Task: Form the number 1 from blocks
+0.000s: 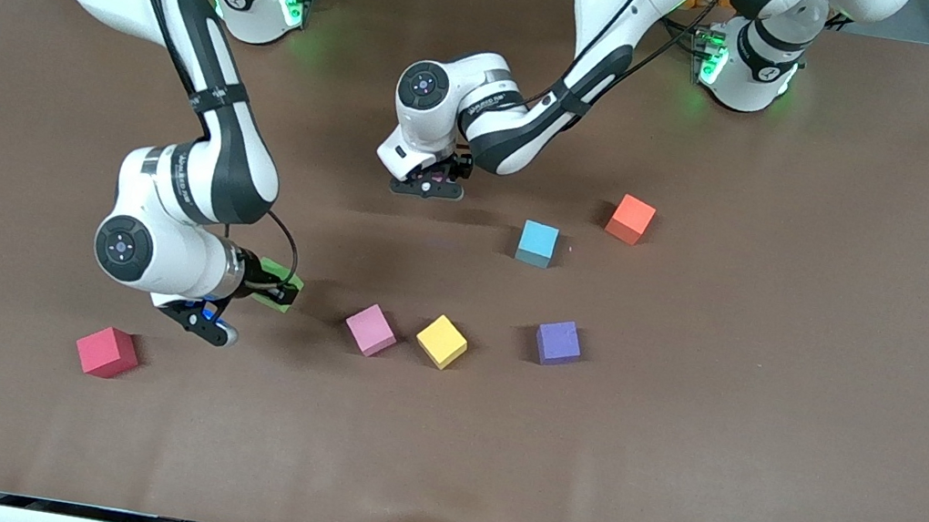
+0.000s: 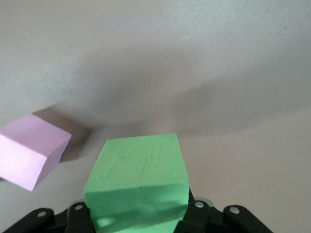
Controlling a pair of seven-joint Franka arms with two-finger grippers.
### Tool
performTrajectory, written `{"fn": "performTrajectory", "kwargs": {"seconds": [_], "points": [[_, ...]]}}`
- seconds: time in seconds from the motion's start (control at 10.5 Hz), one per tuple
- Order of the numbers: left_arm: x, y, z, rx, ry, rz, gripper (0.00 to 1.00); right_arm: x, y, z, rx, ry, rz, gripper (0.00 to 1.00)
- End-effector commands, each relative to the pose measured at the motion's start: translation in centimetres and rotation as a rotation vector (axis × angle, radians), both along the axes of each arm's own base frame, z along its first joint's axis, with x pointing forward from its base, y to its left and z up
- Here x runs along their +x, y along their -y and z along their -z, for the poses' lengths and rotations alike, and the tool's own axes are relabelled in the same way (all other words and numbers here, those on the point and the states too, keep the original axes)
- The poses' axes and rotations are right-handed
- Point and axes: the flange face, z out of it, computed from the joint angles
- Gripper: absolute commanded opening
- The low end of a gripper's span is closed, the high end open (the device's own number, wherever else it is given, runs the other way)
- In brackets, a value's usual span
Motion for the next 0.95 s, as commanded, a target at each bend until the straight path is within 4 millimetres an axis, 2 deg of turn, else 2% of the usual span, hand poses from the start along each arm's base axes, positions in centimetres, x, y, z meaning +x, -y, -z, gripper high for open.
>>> {"fn": "performTrajectory", "kwargs": {"seconds": [0.0,0.19,0.29,0.38,0.48,0.67,0.86], "points": [[0.0,0.8,-1.6,-0.010,0.030,0.005,1.00,-2.1,0.4,-1.1,0.022,-0.003,-0.046,0.57],[1.1,0.8,-5.7,-0.044,0.069,-0.011,1.00,-2.9,0.6,-1.4,0.031,-0.004,-0.086,0.57],[3.7,-0.6,-7.7,-0.051,0.104,-0.078,1.00,-3.0,0.7,-1.5,0.031,-0.003,-0.089,0.57],[6.5,-2.7,-9.4,-0.043,0.136,-0.133,1.00,-3.2,0.2,-1.5,0.033,-0.004,-0.095,0.57],[9.6,-5.9,-10.2,0.008,0.132,-0.169,1.00,-3.5,-0.5,-1.5,0.032,-0.005,-0.108,0.57],[14.8,-12.1,-11.6,0.053,0.100,-0.106,1.00,-4.5,-3.9,-1.5,0.028,0.002,-0.163,0.57],[17.1,-17.2,-10.0,0.074,0.062,-0.061,1.00,-5.9,-7.9,-1.1,0.022,0.024,-0.230,0.57]]}}
